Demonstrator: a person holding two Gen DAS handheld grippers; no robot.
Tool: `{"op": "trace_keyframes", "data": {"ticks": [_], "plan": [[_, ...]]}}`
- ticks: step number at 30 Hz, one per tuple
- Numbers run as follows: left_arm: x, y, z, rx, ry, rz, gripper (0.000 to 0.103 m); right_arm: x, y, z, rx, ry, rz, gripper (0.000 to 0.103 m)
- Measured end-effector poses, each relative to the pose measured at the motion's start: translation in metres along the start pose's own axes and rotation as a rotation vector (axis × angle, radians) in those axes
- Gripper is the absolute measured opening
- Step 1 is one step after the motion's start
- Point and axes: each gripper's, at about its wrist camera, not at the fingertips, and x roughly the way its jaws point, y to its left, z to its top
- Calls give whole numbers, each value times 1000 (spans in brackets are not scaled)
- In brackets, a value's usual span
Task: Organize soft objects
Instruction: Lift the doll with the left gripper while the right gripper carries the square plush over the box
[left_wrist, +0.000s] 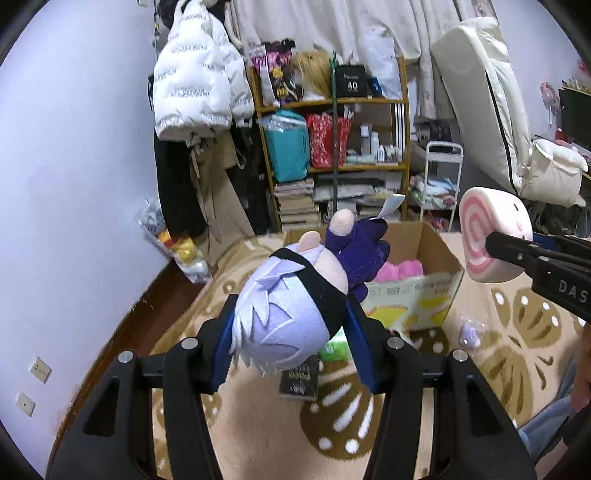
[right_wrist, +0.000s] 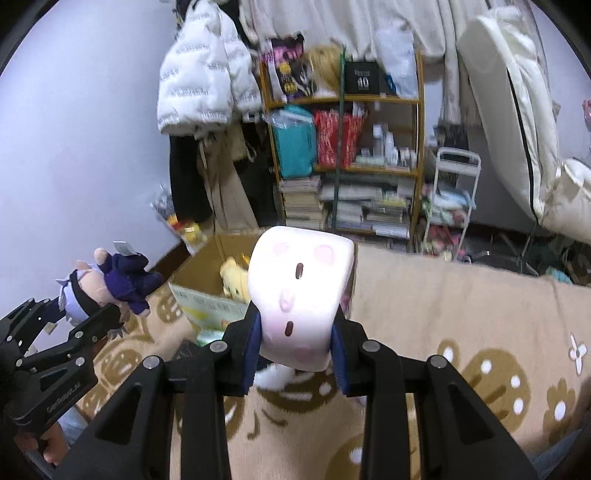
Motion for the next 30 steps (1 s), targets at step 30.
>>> {"op": "trace_keyframes", "data": {"ticks": [30], "plan": [[31,-13,55,75,-222,25,54,14,-8,38,-29,-228,6,35]]}}
